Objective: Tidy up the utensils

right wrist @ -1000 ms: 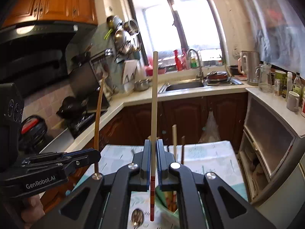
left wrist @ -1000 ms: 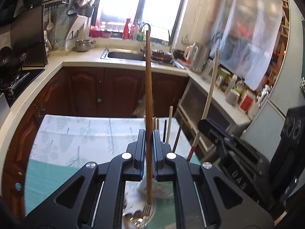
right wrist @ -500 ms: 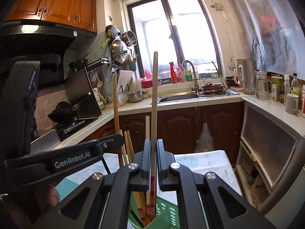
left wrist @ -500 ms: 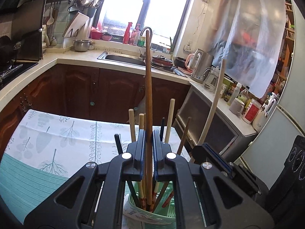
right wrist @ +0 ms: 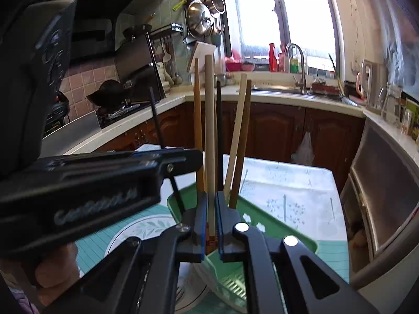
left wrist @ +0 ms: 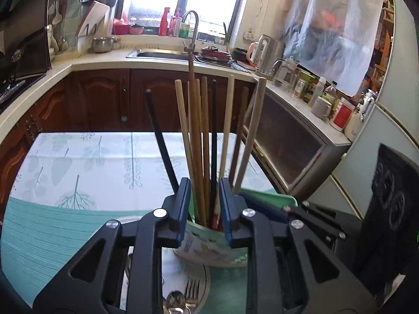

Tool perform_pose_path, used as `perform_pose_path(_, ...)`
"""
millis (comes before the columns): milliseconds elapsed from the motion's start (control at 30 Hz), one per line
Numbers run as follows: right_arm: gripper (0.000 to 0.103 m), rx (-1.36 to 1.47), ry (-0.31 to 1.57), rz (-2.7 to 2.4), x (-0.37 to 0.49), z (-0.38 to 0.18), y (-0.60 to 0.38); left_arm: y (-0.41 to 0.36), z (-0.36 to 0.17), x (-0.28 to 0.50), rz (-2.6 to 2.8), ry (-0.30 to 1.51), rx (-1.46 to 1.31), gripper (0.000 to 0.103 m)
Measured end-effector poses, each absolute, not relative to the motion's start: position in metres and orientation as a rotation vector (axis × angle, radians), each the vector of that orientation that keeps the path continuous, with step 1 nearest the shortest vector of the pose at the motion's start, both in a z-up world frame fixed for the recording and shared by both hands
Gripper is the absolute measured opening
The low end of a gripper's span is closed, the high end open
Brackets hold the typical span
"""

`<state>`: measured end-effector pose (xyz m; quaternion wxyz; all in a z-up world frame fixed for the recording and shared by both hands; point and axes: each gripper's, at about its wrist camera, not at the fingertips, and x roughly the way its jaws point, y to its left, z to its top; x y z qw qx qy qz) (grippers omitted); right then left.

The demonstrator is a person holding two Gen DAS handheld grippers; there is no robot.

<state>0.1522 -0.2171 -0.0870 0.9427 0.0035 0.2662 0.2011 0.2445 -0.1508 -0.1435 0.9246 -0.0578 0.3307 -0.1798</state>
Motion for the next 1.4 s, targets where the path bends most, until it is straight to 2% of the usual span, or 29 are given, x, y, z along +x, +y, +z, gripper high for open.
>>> perform_pose_path(67, 0.015, 0.052, 0.551, 0.416, 0.151, -0.086, -0.222, -0.148, -0.142, 0.234, -0.360, 0.692, -0.114, 0.030)
perform_pose_path(133, 0.019, 0.090, 0.552, 0.413, 0.149, -0.085, -0.228, -0.142, -0.140, 0.224, -0.334, 0.691, -0.117, 0.048)
perform_pose_path(200, 0.019, 0.112, 0.553, 0.407, 0.147, -0.083, -0.231, -0.132, -0.137, 0.214, -0.331, 0.689, -0.134, 0.054)
perform_pose_path(467, 0.021, 0.141, 0.551, 0.374, 0.142, -0.071, -0.232, -0.097, -0.138, 0.189, -0.240, 0.755, -0.124, 0.054)
perform_pose_path(800, 0.045, 0.208, 0.554, 0.319, 0.132, -0.063, -0.245, -0.069, -0.174, 0.158, -0.145, 0.873, -0.027, 0.055)
perform_pose_path(1300, 0.045, 0.157, 0.632, 0.344, 0.089, -0.077, -0.219, -0.063, -0.215, 0.144, -0.199, 1.011, 0.033, 0.055)
perform_pose_path(1400, 0.045, 0.153, 0.654, 0.345, 0.084, -0.082, -0.215, -0.063, -0.224, 0.146, -0.217, 1.048, 0.016, 0.050)
